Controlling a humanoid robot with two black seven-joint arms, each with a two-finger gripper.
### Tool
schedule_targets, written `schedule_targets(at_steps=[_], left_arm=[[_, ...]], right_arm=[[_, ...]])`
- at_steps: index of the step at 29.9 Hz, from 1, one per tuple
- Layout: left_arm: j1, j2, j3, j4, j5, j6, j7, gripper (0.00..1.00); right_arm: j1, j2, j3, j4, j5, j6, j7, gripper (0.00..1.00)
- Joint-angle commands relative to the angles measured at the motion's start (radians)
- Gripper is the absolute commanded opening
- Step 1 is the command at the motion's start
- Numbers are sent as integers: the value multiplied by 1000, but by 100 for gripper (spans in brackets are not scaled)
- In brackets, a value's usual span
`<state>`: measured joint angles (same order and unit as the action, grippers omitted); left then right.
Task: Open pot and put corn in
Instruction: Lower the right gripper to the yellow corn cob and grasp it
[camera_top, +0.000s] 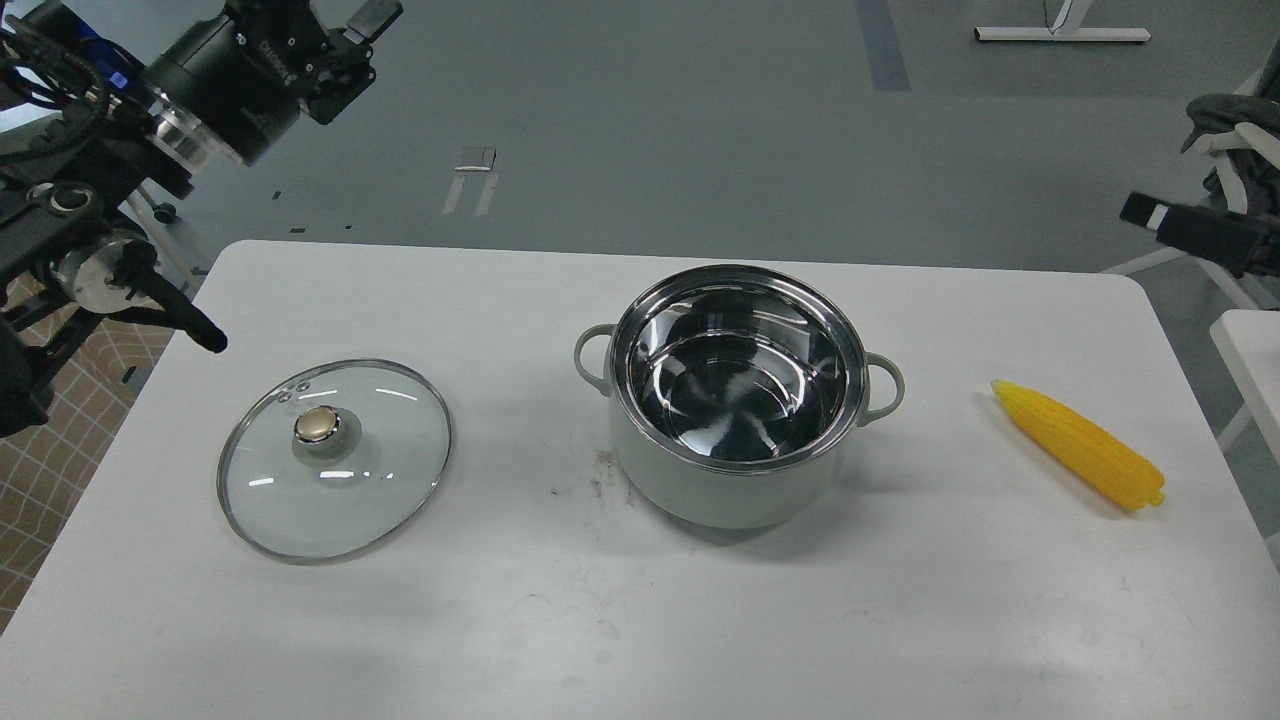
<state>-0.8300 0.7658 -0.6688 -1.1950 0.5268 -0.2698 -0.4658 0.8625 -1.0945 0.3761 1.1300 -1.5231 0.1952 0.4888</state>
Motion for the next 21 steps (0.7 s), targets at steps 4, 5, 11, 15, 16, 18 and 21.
schedule_targets(at_steps=[4,5,11,15,16,18,21], left_arm=[[0,-40,-3,-2,-1,0,6,96],[0,-40,-3,-3,-1,0,7,96],[2,-42,-20,-3,-1,-2,7,96],[6,-42,-20,-5,1,-2,7,96],[6,-40,-20,-5,-1,-3,7,96],[6,-40,-20,-6,-1,-3,7,96],[6,-39,-21,-8,-1,-3,7,96]], right_arm=[[-46,-13,-65,-10,-356,-57,0,100],[-52,-12,-65,-16,-367,-63,0,100],[-109,62,-66,-111,-445,-74,0,100],[-140,128,-68,-173,-482,-86,0,100],[-148,148,-68,-191,-488,-100,0,100],[-158,168,-68,-205,-491,-115,0,100],[-166,208,-69,-252,-522,-141,0,100]])
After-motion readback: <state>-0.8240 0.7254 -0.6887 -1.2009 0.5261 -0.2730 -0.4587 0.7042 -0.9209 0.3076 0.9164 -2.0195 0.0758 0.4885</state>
